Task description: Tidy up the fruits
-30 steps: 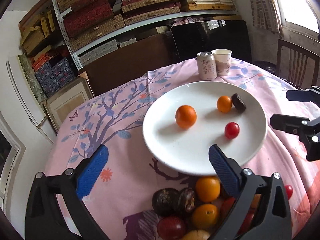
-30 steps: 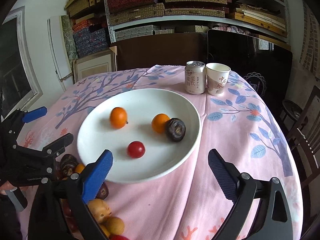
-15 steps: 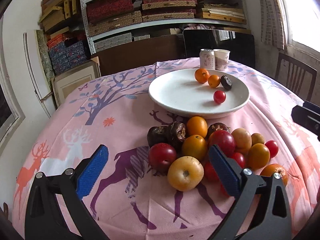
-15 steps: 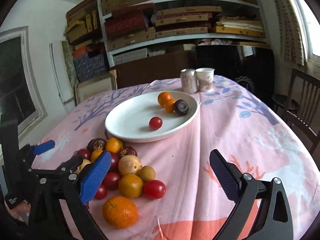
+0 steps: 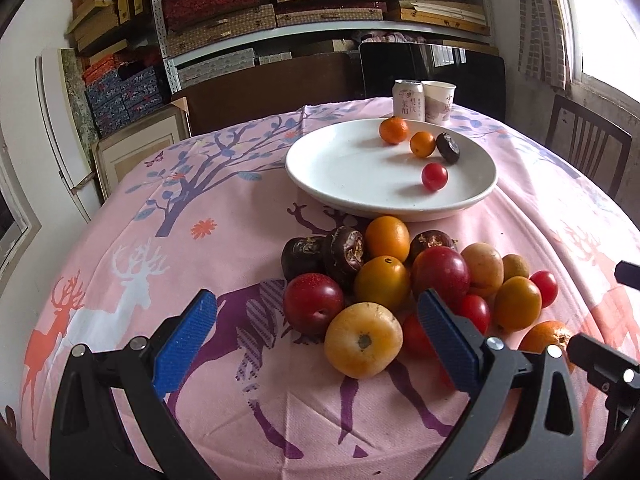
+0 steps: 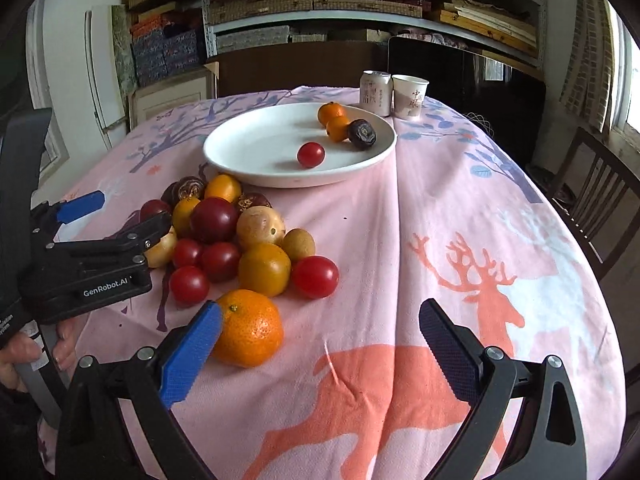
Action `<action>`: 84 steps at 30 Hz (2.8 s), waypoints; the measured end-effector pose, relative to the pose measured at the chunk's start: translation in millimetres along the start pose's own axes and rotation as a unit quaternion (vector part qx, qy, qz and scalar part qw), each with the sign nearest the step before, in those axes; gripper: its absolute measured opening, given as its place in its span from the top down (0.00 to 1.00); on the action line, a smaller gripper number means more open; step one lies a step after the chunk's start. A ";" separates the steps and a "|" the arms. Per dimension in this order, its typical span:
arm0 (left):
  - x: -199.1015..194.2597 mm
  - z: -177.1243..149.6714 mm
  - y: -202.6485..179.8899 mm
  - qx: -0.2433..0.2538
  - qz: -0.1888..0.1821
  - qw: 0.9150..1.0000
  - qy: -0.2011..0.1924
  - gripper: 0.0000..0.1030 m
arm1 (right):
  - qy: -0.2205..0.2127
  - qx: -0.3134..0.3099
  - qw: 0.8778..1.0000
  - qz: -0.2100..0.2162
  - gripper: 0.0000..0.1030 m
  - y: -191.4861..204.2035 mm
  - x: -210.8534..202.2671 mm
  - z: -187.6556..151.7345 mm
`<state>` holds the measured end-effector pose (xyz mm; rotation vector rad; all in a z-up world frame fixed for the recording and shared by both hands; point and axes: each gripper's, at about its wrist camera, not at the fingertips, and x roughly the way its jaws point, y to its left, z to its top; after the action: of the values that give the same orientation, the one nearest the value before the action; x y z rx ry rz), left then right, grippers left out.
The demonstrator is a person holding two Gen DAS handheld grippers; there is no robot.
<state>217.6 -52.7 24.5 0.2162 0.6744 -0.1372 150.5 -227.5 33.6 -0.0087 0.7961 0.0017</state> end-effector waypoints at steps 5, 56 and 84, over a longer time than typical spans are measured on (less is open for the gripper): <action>2.6 1.4 3.8 -0.010 0.002 1.000 0.006 0.04 | 0.013 -0.009 1.000 0.007 0.04 11.2 4.8 -4.9; 14.3 -12.4 9.6 -0.063 -0.088 0.991 0.082 0.37 | 0.057 -0.027 0.997 0.044 0.40 41.2 27.9 -25.5; 32.3 -11.8 40.3 -0.149 -0.253 0.949 0.116 0.61 | 0.021 -0.054 0.996 -0.071 0.55 48.1 19.7 -18.5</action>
<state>243.3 -12.6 1.2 -0.2409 0.9661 -0.5034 150.8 -179.5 6.3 -0.1677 0.8348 -0.0911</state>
